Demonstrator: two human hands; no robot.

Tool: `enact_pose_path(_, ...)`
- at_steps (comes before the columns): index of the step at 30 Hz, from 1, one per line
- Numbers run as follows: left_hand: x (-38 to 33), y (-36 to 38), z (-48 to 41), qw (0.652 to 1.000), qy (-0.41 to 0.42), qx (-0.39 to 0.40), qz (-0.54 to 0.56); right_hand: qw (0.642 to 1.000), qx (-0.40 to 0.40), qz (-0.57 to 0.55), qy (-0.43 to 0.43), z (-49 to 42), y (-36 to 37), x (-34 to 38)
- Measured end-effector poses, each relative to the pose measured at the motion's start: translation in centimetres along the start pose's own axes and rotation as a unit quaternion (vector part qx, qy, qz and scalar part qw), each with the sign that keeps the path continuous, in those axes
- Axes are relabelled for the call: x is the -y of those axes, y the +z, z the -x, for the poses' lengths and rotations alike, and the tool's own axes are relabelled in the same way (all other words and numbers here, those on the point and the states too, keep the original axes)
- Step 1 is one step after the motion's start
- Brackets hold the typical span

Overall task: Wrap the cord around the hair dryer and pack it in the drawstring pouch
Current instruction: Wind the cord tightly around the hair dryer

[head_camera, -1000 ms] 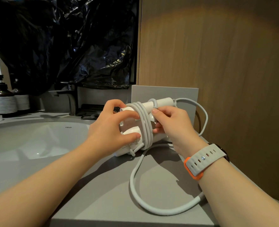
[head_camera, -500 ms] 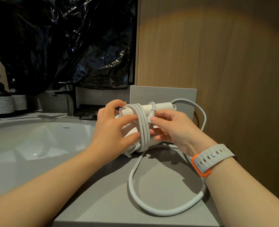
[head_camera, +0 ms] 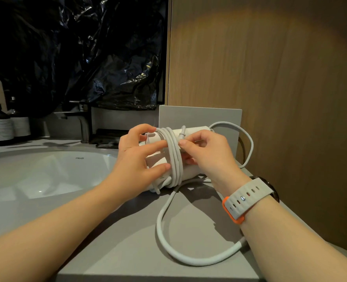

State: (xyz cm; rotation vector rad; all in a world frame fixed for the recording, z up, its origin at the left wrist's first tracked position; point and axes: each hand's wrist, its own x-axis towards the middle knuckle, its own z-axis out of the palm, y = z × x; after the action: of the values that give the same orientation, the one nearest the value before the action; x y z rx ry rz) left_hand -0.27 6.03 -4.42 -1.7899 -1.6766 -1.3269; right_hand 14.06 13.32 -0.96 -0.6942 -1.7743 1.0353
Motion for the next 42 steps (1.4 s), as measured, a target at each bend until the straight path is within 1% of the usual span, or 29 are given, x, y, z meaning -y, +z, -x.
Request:
enact_pose_path(4, 0.2, -0.3, -0.2, 0.999, -0.030, -0.006, 0.045, 0.998, 0.050, 0.003, -0.028, 0.4, -0.1, 0.2)
enact_pose_path(7, 0.3, -0.5, -0.1, 0.998, -0.032, -0.005, 0.048, 0.994, 0.095, 0.000, -0.046, 0.7, -0.4, 0.5)
enact_pose_path(9, 0.4, -0.5, -0.1, 0.998, -0.036, 0.001, 0.044, 0.991, 0.118, 0.026, -0.055, 0.9, -0.4, 0.6)
enact_pose_path(11, 0.4, -0.6, -0.2, 0.998, -0.038, 0.008, 0.046, 0.987, 0.101, 0.103, -0.069, 0.9, 0.0, 0.4)
enact_pose_path(13, 0.4, -0.7, -0.3, 0.998, -0.039, 0.020, 0.046, 0.980, 0.053, 0.172, -0.090, 0.9, 0.5, 0.2)
enact_pose_path(15, 0.5, -0.9, -0.3, 0.998, -0.040, 0.036, 0.040, 0.978, 0.030, 0.180, -0.099, 0.9, 0.6, 0.2)
enact_pose_path(18, 0.5, -0.9, -0.3, 0.997, -0.041, 0.040, 0.043, 0.981, 0.041, 0.162, -0.096, 0.7, 0.3, 0.3)
enact_pose_path(20, 0.4, -0.9, -0.3, 0.997, -0.042, 0.039, 0.042, 0.971, 0.041, 0.206, -0.113, 0.6, 0.5, 0.3)
enact_pose_path(23, 0.4, -0.9, -0.4, 0.998, -0.040, 0.045, 0.028, 0.956, 0.018, 0.260, -0.134, 0.4, 1.0, 0.0)
enact_pose_path(25, 0.5, -0.9, -0.3, 0.998, -0.039, 0.046, 0.028, 0.969, 0.017, 0.222, -0.108, 0.1, 1.0, -0.2)
enact_pose_path(27, 0.5, -0.9, -0.2, 0.998, -0.037, 0.044, 0.041, 0.988, 0.027, 0.137, -0.058, 0.0, 0.8, -0.2)
enact_pose_path(29, 0.4, -0.9, -0.2, 0.997, -0.037, 0.040, 0.049, 0.997, 0.036, 0.064, -0.023, -0.2, 0.6, -0.2)
enact_pose_path(30, 0.4, -0.9, -0.3, 0.997, -0.037, 0.041, 0.051, 0.998, 0.040, 0.046, -0.016, -0.2, 0.5, -0.2)
enact_pose_path(32, 0.4, -0.9, -0.2, 0.996, -0.039, 0.046, 0.062, 0.997, 0.048, 0.050, -0.022, -0.2, 0.5, -0.3)
enact_pose_path(36, 0.5, -1.2, -0.2, 0.993, -0.049, 0.059, 0.090, 0.992, 0.052, 0.087, -0.069, 0.0, 0.5, -0.3)
enact_pose_path(39, 0.5, -1.3, -0.3, 0.991, -0.065, 0.068, 0.098, 0.990, 0.075, 0.096, -0.077, 0.3, 0.4, -0.2)
enact_pose_path(42, 0.5, -1.3, -0.3, 0.990, -0.075, 0.068, 0.103, 0.980, 0.070, 0.154, -0.103, 0.4, 0.6, -0.2)
